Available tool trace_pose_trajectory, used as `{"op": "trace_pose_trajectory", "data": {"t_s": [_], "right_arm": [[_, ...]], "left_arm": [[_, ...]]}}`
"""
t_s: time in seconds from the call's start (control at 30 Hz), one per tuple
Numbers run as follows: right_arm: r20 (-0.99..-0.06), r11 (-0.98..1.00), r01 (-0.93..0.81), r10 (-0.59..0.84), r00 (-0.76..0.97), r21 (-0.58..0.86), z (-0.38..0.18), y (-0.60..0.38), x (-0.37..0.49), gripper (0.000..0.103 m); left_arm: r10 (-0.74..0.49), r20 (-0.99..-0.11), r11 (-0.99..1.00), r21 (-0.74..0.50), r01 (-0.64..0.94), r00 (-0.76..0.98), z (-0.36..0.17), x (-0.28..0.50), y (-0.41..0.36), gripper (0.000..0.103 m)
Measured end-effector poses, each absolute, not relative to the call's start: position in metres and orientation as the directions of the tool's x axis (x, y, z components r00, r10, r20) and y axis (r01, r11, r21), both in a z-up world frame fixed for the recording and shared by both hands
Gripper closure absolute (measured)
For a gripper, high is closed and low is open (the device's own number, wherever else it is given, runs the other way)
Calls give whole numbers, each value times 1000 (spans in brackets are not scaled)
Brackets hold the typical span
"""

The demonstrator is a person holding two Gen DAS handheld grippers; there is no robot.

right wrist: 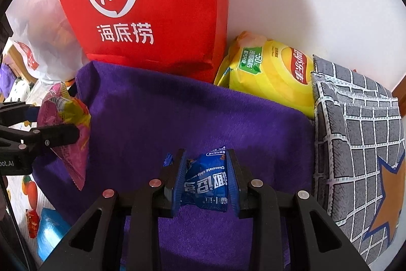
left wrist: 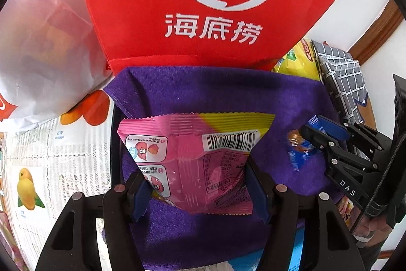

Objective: Organize snacks
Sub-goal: 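Carry the blue packet with the right tool while the left carries the pink bag over the purple towel, then open the right tool onto the purple towel while the left tool releases the pink bag there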

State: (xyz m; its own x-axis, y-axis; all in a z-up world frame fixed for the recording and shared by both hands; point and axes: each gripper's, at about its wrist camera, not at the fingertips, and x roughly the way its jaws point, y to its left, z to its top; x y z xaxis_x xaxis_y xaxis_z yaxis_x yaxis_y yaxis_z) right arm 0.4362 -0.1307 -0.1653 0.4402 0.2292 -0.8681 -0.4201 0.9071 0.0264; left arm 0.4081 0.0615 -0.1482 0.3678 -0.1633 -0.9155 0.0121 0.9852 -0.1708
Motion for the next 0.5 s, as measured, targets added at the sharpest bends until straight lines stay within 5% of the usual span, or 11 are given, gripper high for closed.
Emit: {"op": "trace_pose_trajectory", "data": {"t_s": [0.2, 0.3, 0.5], "right_arm": [[-866, 902, -430, 246, 435, 40, -159, -127, 432, 60], [-855, 902, -429, 264, 446, 55, -150, -128, 429, 41], [-832, 901, -432, 264, 487, 33, -134, -124, 423, 35]], "left_arm": [[-154, -919, 987, -158, 19, 362, -148, 409, 56, 39], [-149, -919, 988, -153, 18, 365, -147, 407, 58, 39], [-156, -925, 987, -155, 33, 347, -148, 409, 52, 31]]}}
